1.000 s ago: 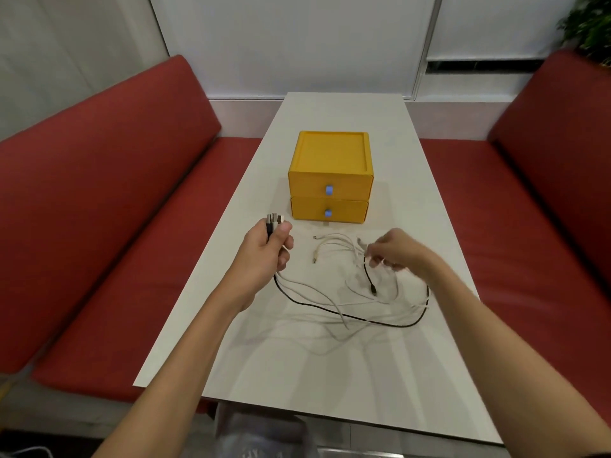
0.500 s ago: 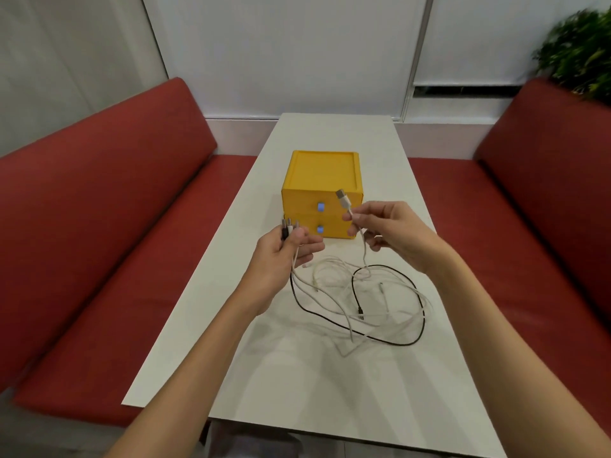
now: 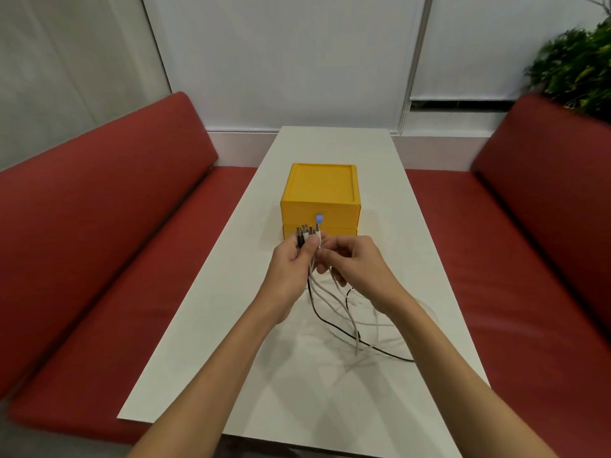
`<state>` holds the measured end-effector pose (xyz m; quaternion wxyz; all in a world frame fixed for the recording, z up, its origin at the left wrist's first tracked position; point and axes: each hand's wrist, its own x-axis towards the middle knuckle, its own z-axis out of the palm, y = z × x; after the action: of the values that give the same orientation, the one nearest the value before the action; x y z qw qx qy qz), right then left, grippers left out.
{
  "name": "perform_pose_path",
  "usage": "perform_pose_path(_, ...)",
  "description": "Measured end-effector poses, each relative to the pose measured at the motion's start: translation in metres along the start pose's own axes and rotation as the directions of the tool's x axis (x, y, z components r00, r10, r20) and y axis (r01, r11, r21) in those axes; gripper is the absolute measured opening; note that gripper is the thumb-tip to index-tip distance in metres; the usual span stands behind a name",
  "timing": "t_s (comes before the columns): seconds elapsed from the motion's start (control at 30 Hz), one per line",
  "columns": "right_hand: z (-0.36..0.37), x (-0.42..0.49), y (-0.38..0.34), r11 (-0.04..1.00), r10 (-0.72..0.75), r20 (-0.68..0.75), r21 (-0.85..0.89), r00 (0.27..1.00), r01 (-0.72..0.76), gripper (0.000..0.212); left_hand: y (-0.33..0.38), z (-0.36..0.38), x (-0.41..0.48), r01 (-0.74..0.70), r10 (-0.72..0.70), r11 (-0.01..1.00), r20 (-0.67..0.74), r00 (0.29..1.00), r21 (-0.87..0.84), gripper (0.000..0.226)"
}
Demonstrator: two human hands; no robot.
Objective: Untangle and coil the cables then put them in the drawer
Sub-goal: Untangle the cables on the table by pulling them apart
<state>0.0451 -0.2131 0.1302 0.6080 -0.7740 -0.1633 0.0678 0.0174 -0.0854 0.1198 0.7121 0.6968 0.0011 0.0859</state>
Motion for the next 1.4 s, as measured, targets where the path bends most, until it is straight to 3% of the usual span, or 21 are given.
perform_pose_path(0.13,-0.002,0.002,-0.001,0.97,-0.063,-0.016,-0.235,0.998,0.058,0.018,-0.003,0.003,0.003,0.003,-0.004,0.994,0.008,1.0,0.109,0.024)
perform_pose_path(0.23,-0.004,0.005,-0.003,0.95,-0.077,0.05,-0.299,0.996,0.089,0.013,-0.006,0.007,0.005,0.011,0.0,0.991,-0.079,0.997,0.137,0.021)
perform_pose_path(0.3,-0.008,0.007,-0.003,0.944,-0.057,0.119,-0.317,0.991,0.093,0.008,-0.006,0.009,0.006,0.016,-0.005,0.998,-0.177,0.984,0.061,0.02)
perform_pose_path(0.4,-0.019,0.013,0.005,0.903,0.024,0.182,-0.425,0.983,0.057,0.011,0.003,0.003,0.01,-0.025,-0.024,0.983,-0.26,0.965,-0.182,0.025)
perform_pose_path(0.5,-0.039,0.022,0.021,0.829,0.059,0.124,-0.56,0.991,0.021,0.012,0.016,-0.009,0.012,-0.042,-0.054,0.942,-0.277,0.959,-0.332,0.025)
perform_pose_path(0.6,-0.063,0.034,0.033,0.751,0.03,0.03,-0.66,0.999,-0.003,0.012,0.022,-0.02,0.011,0.008,-0.11,0.937,-0.275,0.955,-0.35,0.022)
perform_pose_path(0.77,-0.093,0.047,0.036,0.717,-0.098,-0.107,-0.698,0.989,-0.004,0.012,0.019,-0.031,0.004,0.042,-0.109,0.966,-0.256,0.961,-0.255,0.022)
perform_pose_path(0.93,-0.104,0.062,0.031,0.698,-0.243,-0.277,-0.716,0.93,-0.031,0.009,0.018,-0.031,-0.003,0.043,-0.083,0.983,-0.225,0.971,-0.179,0.022)
perform_pose_path(1.03,-0.125,0.064,0.025,0.682,-0.187,-0.3,-0.725,0.936,-0.096,0.011,0.021,-0.044,-0.003,0.019,-0.065,0.985,-0.264,0.962,-0.174,0.021)
perform_pose_path(1.13,-0.144,0.06,0.017,0.724,-0.004,-0.191,-0.677,0.982,-0.129,0.008,0.022,-0.061,0.001,0.007,-0.076,0.978,-0.322,0.944,-0.21,0.021)
perform_pose_path(1.2,-0.148,0.062,0.017,0.674,0.01,-0.147,-0.729,0.989,-0.115,0.006,0.022,-0.068,0.003,0.0,-0.088,0.97,-0.348,0.933,-0.245,0.021)
perform_pose_path(1.4,-0.154,0.069,0.043,0.543,0.021,-0.155,-0.828,0.988,-0.142,0.028,0.031,-0.083,0.007,-0.067,-0.047,0.963,-0.406,0.913,-0.261,0.022)
